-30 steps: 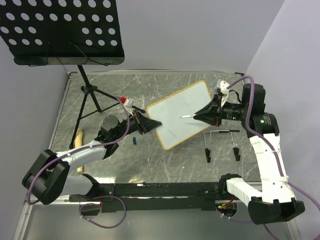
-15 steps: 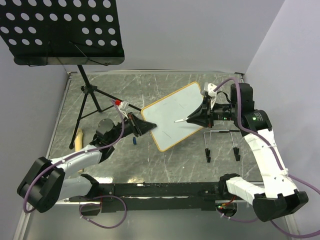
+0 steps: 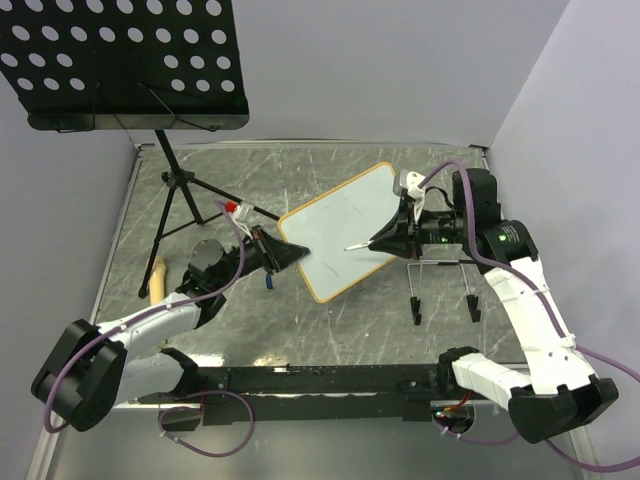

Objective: Write a sentence on the whiteboard
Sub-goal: Pick up the whiteboard from the whiteboard stand.

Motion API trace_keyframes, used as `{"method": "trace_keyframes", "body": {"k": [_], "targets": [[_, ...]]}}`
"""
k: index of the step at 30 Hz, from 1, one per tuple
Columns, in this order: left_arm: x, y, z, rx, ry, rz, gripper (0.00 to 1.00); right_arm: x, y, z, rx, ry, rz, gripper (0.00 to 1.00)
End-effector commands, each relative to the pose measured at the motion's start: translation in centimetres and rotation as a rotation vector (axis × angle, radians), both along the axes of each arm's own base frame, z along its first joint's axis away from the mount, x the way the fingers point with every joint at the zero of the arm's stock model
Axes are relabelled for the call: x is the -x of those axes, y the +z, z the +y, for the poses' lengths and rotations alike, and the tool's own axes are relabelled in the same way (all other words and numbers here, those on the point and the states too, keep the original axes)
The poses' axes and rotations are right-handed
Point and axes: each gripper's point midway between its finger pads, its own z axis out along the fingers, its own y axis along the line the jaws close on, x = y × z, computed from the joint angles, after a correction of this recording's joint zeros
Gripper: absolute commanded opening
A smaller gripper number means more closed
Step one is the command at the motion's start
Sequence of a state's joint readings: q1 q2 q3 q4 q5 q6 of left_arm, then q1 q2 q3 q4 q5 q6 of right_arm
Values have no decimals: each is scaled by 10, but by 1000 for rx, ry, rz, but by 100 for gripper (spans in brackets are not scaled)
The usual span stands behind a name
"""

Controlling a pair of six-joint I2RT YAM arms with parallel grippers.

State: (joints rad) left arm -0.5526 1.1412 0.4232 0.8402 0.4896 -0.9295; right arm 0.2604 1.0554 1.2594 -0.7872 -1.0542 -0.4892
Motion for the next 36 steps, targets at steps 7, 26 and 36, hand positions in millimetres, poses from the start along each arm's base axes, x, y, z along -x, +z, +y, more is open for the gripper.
{"method": "trace_keyframes", "body": {"k": [7, 26, 36], "targets": [[6, 51, 9, 106, 5, -159, 1, -2, -3, 11, 12, 35, -24, 0], [8, 51, 15, 105, 4, -147, 1, -4, -1, 31, 60, 79, -81, 0], [10, 43, 17, 89, -34, -112, 1, -22, 15, 51, 61, 60, -154, 0]]}}
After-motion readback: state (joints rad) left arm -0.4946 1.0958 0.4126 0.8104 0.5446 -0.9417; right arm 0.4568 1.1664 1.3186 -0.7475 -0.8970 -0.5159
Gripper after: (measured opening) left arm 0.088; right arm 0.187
